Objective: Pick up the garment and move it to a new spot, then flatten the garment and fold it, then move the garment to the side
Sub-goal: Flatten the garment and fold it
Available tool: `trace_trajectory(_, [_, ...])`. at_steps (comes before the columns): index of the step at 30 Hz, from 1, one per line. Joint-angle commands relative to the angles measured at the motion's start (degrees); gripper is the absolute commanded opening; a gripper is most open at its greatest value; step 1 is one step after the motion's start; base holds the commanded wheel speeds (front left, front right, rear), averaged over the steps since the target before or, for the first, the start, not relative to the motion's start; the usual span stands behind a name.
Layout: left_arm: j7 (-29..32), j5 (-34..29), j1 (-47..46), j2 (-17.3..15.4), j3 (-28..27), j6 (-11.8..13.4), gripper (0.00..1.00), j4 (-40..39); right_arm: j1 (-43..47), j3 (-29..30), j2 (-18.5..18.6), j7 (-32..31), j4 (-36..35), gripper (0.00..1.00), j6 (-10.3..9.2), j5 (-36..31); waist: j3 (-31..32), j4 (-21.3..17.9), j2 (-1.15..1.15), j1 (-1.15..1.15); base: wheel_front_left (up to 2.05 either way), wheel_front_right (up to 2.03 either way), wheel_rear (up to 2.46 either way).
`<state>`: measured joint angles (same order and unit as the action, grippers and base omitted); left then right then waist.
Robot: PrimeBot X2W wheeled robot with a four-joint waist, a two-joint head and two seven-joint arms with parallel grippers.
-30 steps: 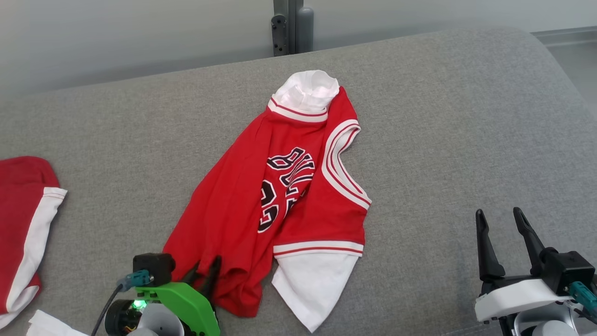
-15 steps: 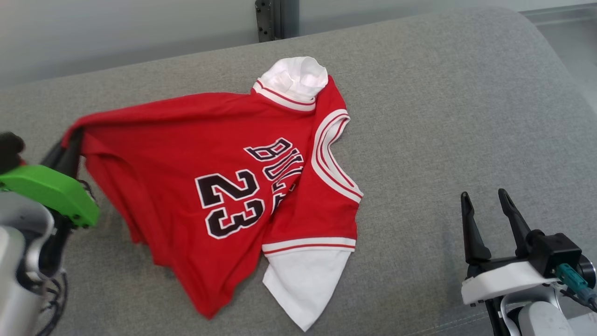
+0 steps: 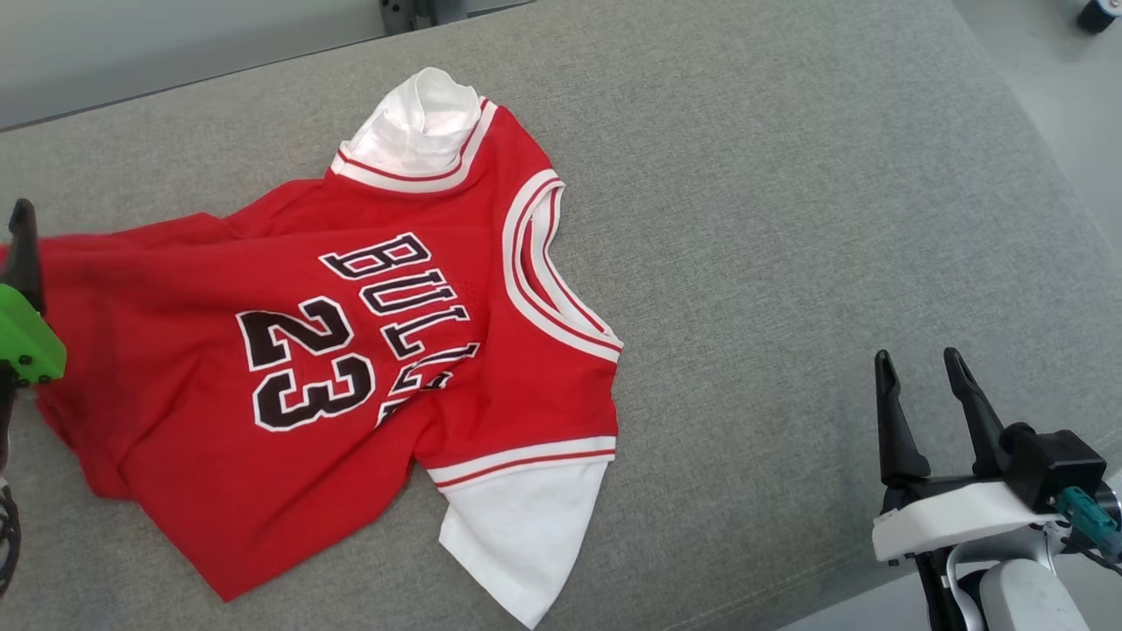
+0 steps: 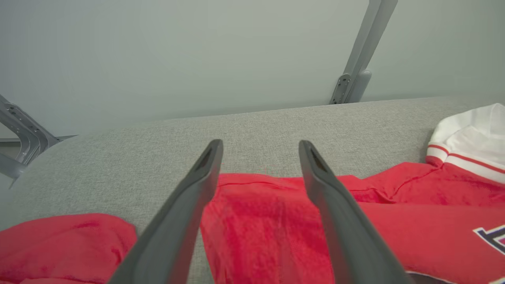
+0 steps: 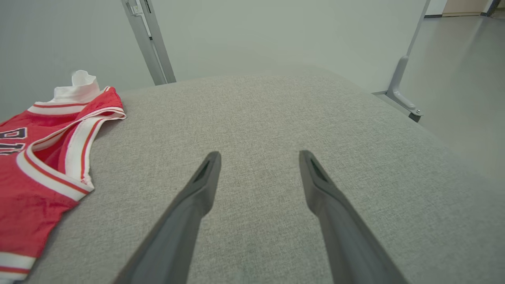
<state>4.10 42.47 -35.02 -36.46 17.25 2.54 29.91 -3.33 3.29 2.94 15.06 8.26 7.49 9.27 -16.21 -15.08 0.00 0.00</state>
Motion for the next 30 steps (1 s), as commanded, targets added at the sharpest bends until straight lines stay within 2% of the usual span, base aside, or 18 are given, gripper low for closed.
trace_trajectory(1, [-0.4, 0.0, 1.8, 0.1, -0.1, 0.5, 1.0, -1.2, 0.8, 0.3, 0.0, 0.2, 0.1, 1.0, 0.0, 0.3, 1.2, -0.4, 0.0, 0.0, 0.0, 0.0, 0.0])
trace_trajectory(4, [-1.4, 0.0, 4.8, 1.5, 0.5, 1.9, 1.0, -7.5, 1.7, 1.1, 0.0, 0.2, 0.1, 1.0, 0.0, 0.7, 3.1, -0.1, 0.0, 0.0, 0.0, 0.0, 0.0])
trace_trajectory(7, [0.8, -0.4, 10.8, 3.8, 3.7, 3.8, 1.0, -17.4, 2.1, 1.6, 0.0, 0.2, 0.1, 1.0, 0.0, 1.4, 4.6, 0.4, 0.0, 0.0, 0.0, 0.0, 0.0])
trace_trajectory(8, [1.7, -1.3, 12.5, 4.2, 5.2, 4.5, 1.0, -20.8, 2.1, 1.5, 0.0, 0.2, 0.1, 1.0, 0.0, 1.5, 5.0, 0.5, 0.0, 0.0, 0.0, 0.0, 0.0])
trace_trajectory(11, [4.7, -1.6, 17.7, 8.6, 10.7, 6.8, 1.0, -30.3, 2.2, 1.0, 0.0, 0.2, 0.2, 1.0, 0.0, 2.1, 5.4, 1.1, 0.0, 0.0, 0.0, 0.0, 0.0])
trace_trajectory(15, [8.0, -2.9, 21.9, 12.3, 17.8, 8.2, 1.0, -36.4, 2.3, 0.5, 0.0, 0.2, 0.2, 1.0, 0.0, 2.4, 5.5, 1.5, 0.0, 0.0, 0.0, 0.0, 0.0])
trace_trajectory(17, [9.0, -3.8, 23.4, 14.0, 21.1, 8.6, 1.0, -37.4, 2.4, 0.7, 0.0, 0.2, 0.1, 1.0, 0.0, 2.4, 5.5, 2.0, 0.0, 0.0, 0.0, 0.0, 0.0])
trace_trajectory(22, [12.9, -5.9, 24.2, 16.9, 28.9, 6.9, 1.0, -35.3, 3.0, 1.6, 0.0, 0.2, 0.2, 1.0, 0.0, 1.4, 5.7, 3.4, 0.0, 0.0, 0.0, 0.0, 0.0])
trace_trajectory(26, [15.4, -6.9, 22.6, 19.3, 32.8, 5.8, 1.0, -29.8, 2.2, 1.5, 0.0, 0.2, 0.2, 1.0, 0.0, 1.1, 5.5, 4.1, 0.0, 0.0, 0.0, 0.0, 0.0])
trace_trajectory(30, [15.2, -9.2, 20.0, 21.2, 34.6, 5.5, 1.0, -21.9, 1.3, 0.8, 0.0, 0.2, 0.1, 1.0, 0.0, 0.6, 4.9, 4.4, 0.0, 0.0, 0.0, 0.0, 0.0])
